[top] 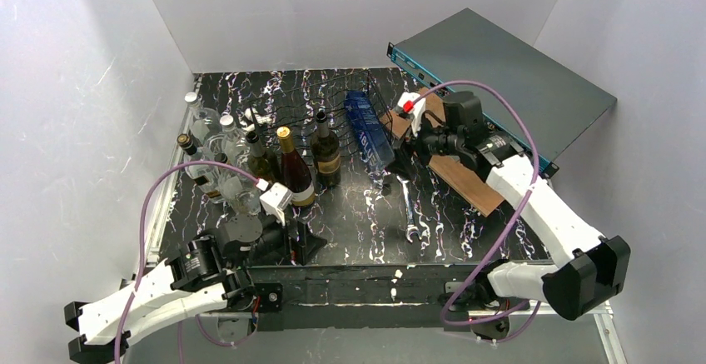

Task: Take the wine bottle off the wine rack
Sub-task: Place the wine bottle at the center of the board, then pick up the wine bottle from the wine rack.

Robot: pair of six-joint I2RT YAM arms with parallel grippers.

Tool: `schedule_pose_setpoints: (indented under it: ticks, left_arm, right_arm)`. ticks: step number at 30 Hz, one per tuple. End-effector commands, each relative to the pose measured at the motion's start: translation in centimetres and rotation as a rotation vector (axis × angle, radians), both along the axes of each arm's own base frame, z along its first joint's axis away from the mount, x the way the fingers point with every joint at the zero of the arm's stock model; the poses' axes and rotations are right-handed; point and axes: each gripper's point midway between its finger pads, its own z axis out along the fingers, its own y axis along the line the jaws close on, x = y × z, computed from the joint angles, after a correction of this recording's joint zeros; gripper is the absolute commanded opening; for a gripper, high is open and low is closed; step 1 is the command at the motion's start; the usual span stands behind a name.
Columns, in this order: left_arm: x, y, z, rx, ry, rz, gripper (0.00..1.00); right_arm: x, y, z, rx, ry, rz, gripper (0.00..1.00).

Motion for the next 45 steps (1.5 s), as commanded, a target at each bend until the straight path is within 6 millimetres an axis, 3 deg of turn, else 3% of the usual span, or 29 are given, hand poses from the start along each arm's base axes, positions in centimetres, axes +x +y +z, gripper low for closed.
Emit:
schedule_pose_setpoints:
  ticks: [1, 7, 18, 24, 33, 45]
  left_arm:
    - [0.3, -0.6, 0.0, -0.050, 0.009, 0.024, 0.98]
    - [0.3, -0.7, -0.6, -0.057, 0.012, 0.025, 0.98]
    - [0.3, -0.3, -1.1, -0.074, 0.010, 0.038, 0.98]
    - [0.2, -0.1, -1.2, -0.085, 0.003, 0.037, 0.98]
    - [0.1, 0.1, -1.5, -0.081, 0.003, 0.041, 0.98]
    - [0.2, 0.3, -1.8, -0.075, 0.003, 0.048, 0.98]
  right_arm:
    - [3.1, -0.4, -0.4, 0.034, -0.089, -0.132, 0.98]
    - [5.3, 0.1, -4.8, -0.063, -0.077, -0.234, 0.99]
    - [9.7, 1.9, -8.4, -0.157, -0.067, -0.417, 0.98]
    - [12.7, 1.4, -10.0, -0.164, -0.029, -0.607, 0.98]
    - [13.8, 3.2, -12.8, -0.168, 0.031, -0.586, 0.98]
    - [14.5, 4.1, -15.5, -0.186, 0.090, -0.594, 0.98]
